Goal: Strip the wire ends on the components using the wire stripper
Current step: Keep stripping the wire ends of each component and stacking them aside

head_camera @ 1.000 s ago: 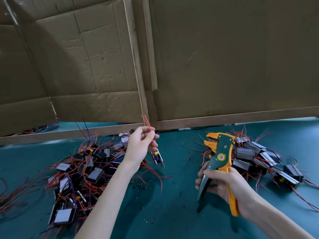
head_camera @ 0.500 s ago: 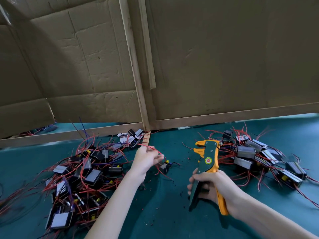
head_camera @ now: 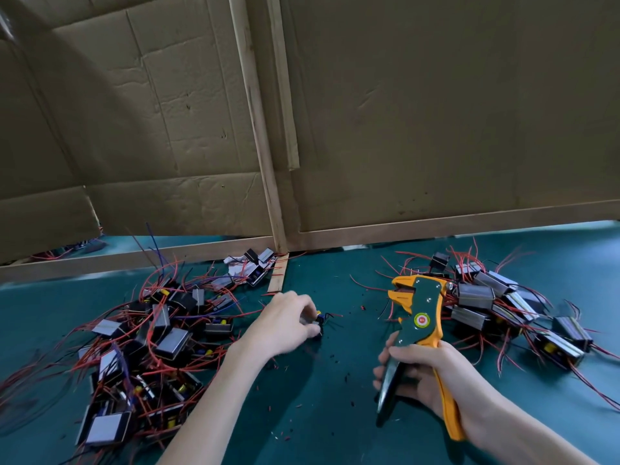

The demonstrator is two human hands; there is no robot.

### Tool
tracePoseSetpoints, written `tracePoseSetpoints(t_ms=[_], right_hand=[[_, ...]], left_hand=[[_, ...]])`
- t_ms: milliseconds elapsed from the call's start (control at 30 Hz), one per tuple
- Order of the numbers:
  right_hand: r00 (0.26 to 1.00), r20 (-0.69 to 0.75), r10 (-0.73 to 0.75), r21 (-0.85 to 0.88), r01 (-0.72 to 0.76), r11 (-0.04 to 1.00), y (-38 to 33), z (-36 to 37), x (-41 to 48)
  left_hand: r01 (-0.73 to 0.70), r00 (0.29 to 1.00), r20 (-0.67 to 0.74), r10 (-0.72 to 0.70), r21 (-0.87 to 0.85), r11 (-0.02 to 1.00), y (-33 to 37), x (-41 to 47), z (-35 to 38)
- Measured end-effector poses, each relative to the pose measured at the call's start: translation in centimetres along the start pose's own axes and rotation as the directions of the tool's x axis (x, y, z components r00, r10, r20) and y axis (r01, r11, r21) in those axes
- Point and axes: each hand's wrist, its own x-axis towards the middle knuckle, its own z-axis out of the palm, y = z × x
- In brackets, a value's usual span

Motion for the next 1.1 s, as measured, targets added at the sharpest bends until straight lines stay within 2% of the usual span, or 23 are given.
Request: tracePoseSetpoints(t_ms=[67, 133, 233, 267, 333, 400, 467, 667, 733, 767, 833, 900, 1033, 1100], right_hand=[[1.0, -0.003, -0.009, 0.001, 0.009, 1.0, -0.1, 0.0, 0.0], [1.0, -0.005, -0.016, -0.006, 0.016, 1.0, -0.1, 0.0, 0.0], [1.0, -0.01, -0.024, -0.028, 0.024, 0.999, 0.0, 0.0, 0.0], [1.0, -0.012, -0.026, -0.036, 0.026, 0.999, 0.1, 0.0, 0.0], [0.999, -0.017, -0.03, -0.053, 0.029, 0.998, 0.1, -0.1, 0.0], [0.999, -0.018, -0.033, -0.066, 0.031, 0.997, 0.1, -0.1, -0.1], [0.999, -0.014, -0.035, -0.076, 0.034, 0.997, 0.1, -0.1, 0.0], [1.0, 0.0, -0.021, -0.079, 0.021, 0.997, -0.1, 0.1, -0.3], [1.0, 0.0, -0.028, -0.075, 0.028, 0.997, -0.1, 0.1, -0.4], [0.999, -0.002, -0.032, -0.076, 0.032, 0.997, -0.1, 0.1, -0.4], [0.999, -0.005, -0.035, -0.082, 0.035, 0.996, -0.1, 0.0, -0.3], [0.999, -0.007, -0.035, -0.086, 0.034, 0.996, -0.1, 0.0, -0.3], [0.999, -0.007, -0.038, -0.092, 0.037, 0.995, 0.0, 0.1, -0.3], [0.999, -0.004, -0.037, -0.094, 0.036, 0.995, 0.0, 0.1, -0.3]], left_hand=[[0.052, 0.998, 0.048, -0.049, -0.051, 0.997, 0.1, -0.2, -0.5], [0.066, 0.997, 0.036, -0.066, 0.009, 0.998, 0.4, -0.4, -0.8], [0.04, 0.979, -0.205, 0.009, 0.231, 0.972, 0.7, -0.4, -0.4], [0.021, 0.968, -0.246, 0.049, 0.275, 0.961, 0.7, -0.2, 0.1], [-0.023, 0.978, -0.191, 0.087, 0.313, 0.95, 0.4, 0.5, 1.0], [-0.042, 0.991, -0.114, 0.073, 0.254, 0.966, 0.1, 1.2, 1.3], [-0.041, 0.992, -0.111, 0.067, 0.223, 0.974, -0.2, 1.8, 1.3], [-0.035, 0.998, -0.034, 0.048, 0.322, 0.946, 0.3, 2.8, 1.0], [-0.036, 0.996, -0.074, 0.058, 0.264, 0.964, 0.5, 2.9, 0.7], [-0.038, 0.992, -0.114, 0.06, 0.183, 0.982, 0.6, 2.8, 0.4], [-0.083, 0.979, -0.195, 0.062, -0.103, 0.991, 0.5, 2.3, -0.4], [-0.165, 0.962, -0.259, 0.081, -0.323, 0.932, 0.6, 1.5, -1.6], [-0.267, 0.892, -0.439, 0.109, -0.317, 0.91, 0.9, -0.3, -2.9], [-0.267, 0.912, -0.383, 0.146, -0.286, 0.92, 1.2, -1.0, -2.7]])
